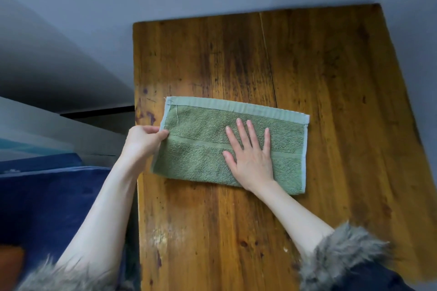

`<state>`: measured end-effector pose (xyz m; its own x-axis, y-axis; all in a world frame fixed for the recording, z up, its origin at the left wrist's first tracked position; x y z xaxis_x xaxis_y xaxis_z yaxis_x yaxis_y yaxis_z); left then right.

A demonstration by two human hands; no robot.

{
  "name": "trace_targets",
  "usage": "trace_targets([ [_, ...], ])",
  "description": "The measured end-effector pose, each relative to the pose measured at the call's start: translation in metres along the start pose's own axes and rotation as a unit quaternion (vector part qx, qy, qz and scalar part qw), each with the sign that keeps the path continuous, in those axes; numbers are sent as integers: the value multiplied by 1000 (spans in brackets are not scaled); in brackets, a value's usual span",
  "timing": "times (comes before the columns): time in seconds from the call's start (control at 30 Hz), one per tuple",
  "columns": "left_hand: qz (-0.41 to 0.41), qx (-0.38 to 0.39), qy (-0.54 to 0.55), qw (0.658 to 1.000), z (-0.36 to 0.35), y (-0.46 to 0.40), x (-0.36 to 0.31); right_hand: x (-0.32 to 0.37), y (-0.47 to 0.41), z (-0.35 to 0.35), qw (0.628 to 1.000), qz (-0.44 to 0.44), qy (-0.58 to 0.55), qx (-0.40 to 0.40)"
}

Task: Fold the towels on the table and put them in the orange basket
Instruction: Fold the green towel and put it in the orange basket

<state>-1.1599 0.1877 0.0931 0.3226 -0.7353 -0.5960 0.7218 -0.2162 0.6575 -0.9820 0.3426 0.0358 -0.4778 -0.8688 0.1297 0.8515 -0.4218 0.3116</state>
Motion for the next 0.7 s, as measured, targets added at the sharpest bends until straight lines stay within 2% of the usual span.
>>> trace_targets([
  [0.07, -44, -2, 23, 999, -1, 10, -10, -2, 1, 6, 999, 15, -37, 10],
  [0.13, -98, -16, 13, 995, -7, 24, -23, -6, 5, 18, 987, 14, -163, -3],
  [0.2, -155, -26, -26, 987, -20, 43, -39, -19, 16, 32, 943, -32, -330, -18],
  [0.27, -205, -13, -64, 976, -38, 64, -57, -40, 32, 42, 897, -80, -433, -46],
  [0.43, -266, 29, -98, 958, -103, 107, -91, -98, 76, 42, 842, -177, -503, -86],
  [0.6, -280, 44, -161, 945, -189, 121, -88, -126, 92, 24, 772, -203, -602, -13],
  [0.7, -252, 37, -212, 943, -222, 113, -77, -134, 88, 21, 758, -209, -619, 7],
])
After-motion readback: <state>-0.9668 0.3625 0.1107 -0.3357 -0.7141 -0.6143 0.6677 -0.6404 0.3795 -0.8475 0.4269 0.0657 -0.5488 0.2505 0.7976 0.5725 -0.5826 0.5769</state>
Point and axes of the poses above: each hand's wrist, its own y-axis away from the middle knuckle, its own z-axis out of the back of the hand, x = y × z, the point moved 4 cm from there along -y, towards the middle knuckle, and after that the axes turned 2 degrees about x, right-handed, at the moved point
